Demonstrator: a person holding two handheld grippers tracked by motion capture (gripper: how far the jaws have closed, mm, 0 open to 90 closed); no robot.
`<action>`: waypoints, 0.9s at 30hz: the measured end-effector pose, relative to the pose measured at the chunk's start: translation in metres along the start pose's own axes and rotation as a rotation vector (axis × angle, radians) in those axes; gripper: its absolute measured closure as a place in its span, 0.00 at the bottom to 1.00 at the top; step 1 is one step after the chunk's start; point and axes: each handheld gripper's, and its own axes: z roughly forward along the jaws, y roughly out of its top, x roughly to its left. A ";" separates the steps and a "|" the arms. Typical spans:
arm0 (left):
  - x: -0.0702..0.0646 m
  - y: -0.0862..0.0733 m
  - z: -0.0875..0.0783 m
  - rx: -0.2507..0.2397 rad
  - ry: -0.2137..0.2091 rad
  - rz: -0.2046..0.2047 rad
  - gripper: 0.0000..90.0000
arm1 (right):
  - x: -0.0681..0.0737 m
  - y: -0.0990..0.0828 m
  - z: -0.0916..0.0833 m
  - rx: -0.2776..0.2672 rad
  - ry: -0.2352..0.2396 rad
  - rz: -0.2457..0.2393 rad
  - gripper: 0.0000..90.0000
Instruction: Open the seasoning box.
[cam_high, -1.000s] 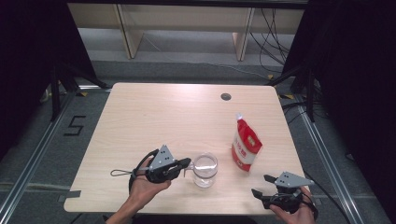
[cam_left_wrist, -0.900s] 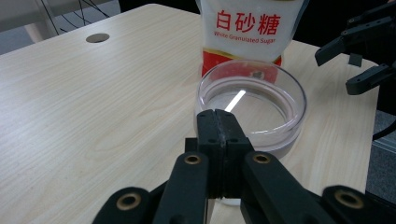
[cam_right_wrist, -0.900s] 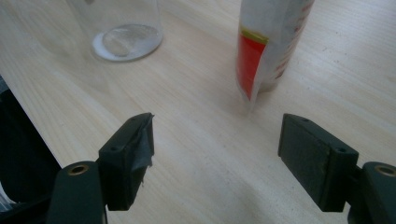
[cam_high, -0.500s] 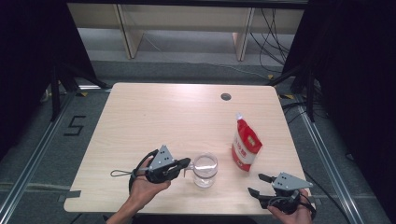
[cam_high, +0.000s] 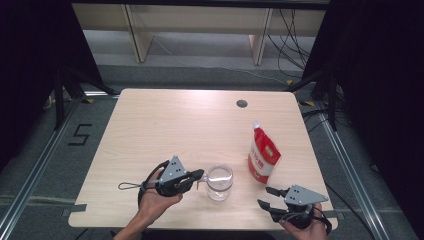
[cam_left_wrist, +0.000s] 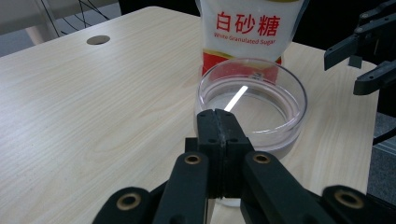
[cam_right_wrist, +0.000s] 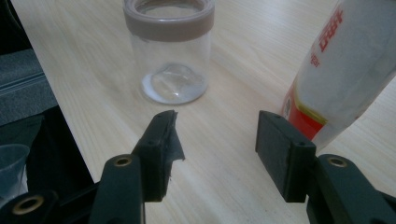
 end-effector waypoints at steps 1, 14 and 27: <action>-0.001 -0.001 0.000 0.000 0.005 -0.011 0.99 | 0.000 0.000 0.000 0.000 0.000 0.000 0.54; -0.001 -0.002 -0.001 -0.001 0.004 -0.016 0.99 | 0.008 0.011 0.012 -0.022 0.034 -0.031 0.71; -0.003 -0.003 -0.001 -0.012 0.007 -0.033 0.99 | 0.012 0.022 0.026 -0.045 0.062 -0.052 0.83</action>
